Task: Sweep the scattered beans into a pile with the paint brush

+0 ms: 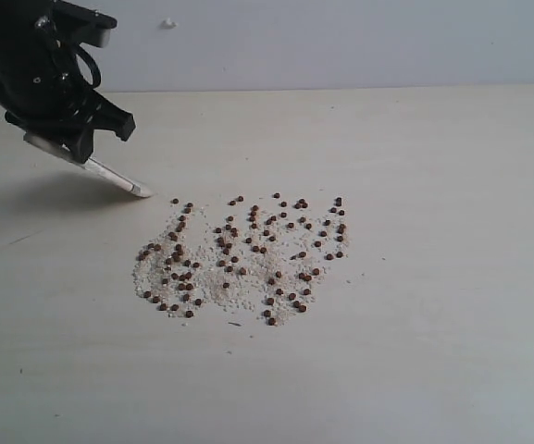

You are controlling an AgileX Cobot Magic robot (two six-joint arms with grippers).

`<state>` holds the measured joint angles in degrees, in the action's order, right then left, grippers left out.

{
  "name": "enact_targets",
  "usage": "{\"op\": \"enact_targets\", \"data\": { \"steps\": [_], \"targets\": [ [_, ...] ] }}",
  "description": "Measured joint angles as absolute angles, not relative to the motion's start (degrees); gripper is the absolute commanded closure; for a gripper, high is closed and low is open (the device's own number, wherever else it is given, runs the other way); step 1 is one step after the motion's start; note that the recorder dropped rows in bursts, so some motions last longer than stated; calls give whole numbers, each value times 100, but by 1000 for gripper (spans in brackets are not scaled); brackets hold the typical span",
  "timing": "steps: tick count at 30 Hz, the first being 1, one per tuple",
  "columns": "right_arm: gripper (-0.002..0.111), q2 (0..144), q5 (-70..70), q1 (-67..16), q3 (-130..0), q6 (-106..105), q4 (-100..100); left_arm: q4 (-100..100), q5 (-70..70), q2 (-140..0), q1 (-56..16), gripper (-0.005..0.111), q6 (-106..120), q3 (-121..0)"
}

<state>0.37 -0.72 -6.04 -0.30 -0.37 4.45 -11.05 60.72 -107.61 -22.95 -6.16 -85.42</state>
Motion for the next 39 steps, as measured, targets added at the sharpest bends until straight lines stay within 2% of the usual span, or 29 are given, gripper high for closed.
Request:
{"op": "enact_targets", "data": {
  "steps": [5, 10, 13, 16, 20, 26, 30, 35, 39],
  "targets": [
    [108, 28, -1517, -604, -30, 583, 445, -1118, 5995, -10761, -2295, 107, -604, -8725],
    [108, 28, -1725, -604, -30, 2811, 511, -1118, 5969, -10761, -2295, 107, -582, -8861],
    [108, 28, -1909, -604, -30, 4702, 1753, -1118, 5957, -10761, -2295, 107, -511, -8930],
    [108, 167, -2923, -604, -30, 5713, 3640, -1106, 5957, -10761, -2295, 107, -496, -9023],
    [108, 956, -3273, -604, -125, 5701, 4583, -879, 5973, -10761, -2291, 107, -374, -9144],
    [106, 3234, -4011, -604, -633, 4380, 4634, -429, 6359, -10761, -2291, 107, -104, -9309],
    [93, 5125, -4842, -604, -1393, 3775, 4964, -271, 6661, -10761, -2291, 107, 83, -9413],
    [66, 7725, -6118, -604, -2665, 3403, 6089, 73, 6758, -10761, -2291, 107, 255, -9545],
    [48, 9197, -6677, -728, -3553, 3403, 6388, 439, 6846, -10761, -2291, 107, 521, -9647]
  ]
}}
